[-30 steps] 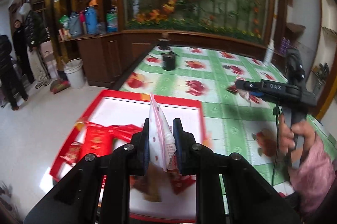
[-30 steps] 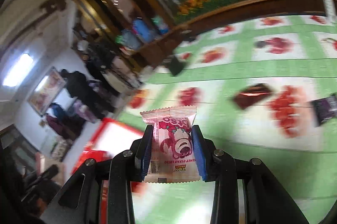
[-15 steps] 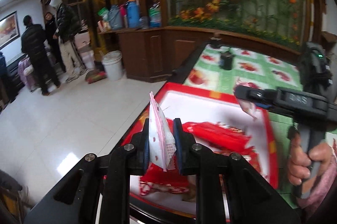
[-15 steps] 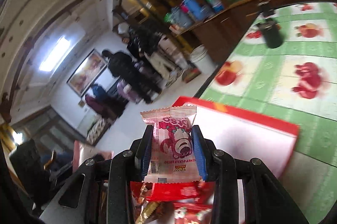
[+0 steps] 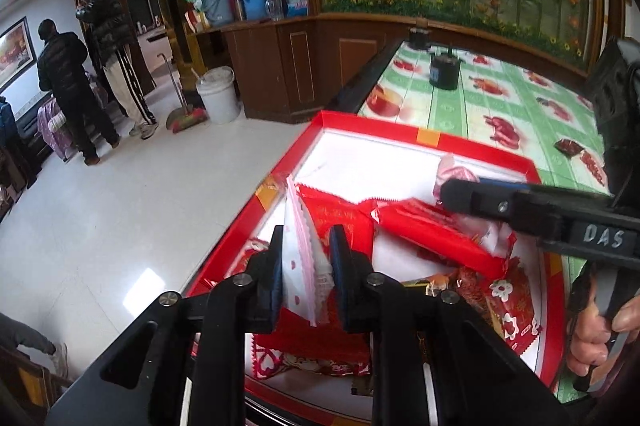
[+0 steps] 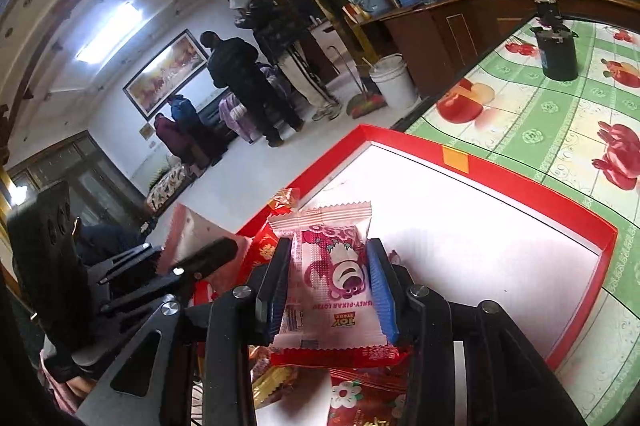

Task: Organize snacks
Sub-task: 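Carry both pink packets over the red box and open both grippers, then grasp the brown chocolate packet with the left gripper while the right gripper grasps the dark purple packet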

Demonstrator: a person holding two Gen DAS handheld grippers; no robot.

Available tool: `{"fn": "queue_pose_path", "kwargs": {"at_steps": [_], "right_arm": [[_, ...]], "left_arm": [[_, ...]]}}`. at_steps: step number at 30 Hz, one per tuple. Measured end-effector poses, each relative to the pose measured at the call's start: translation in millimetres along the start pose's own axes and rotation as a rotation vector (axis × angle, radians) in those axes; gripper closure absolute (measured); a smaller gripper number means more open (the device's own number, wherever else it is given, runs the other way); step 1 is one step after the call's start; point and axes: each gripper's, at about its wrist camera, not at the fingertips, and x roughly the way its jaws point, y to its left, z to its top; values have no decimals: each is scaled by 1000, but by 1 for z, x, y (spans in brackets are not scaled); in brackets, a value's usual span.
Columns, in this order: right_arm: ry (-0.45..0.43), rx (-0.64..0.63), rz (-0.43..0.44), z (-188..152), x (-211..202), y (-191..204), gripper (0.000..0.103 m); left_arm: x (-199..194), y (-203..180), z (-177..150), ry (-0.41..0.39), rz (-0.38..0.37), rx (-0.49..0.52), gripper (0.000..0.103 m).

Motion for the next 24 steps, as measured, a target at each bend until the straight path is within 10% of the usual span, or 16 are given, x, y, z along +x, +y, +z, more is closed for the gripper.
{"fn": "queue_pose_path", "kwargs": {"at_steps": [4, 13, 24], "right_arm": [[-35, 15, 1, 3, -14, -2, 41], [-273, 173, -127, 21, -100, -66, 39], [-469, 585, -410, -18, -288, -241, 37]], "left_arm": [[-8, -2, -1, -10, 48, 1, 33], [-51, -18, 14, -162, 110, 47, 22], [-68, -122, 33, -188, -32, 268, 20]]}}
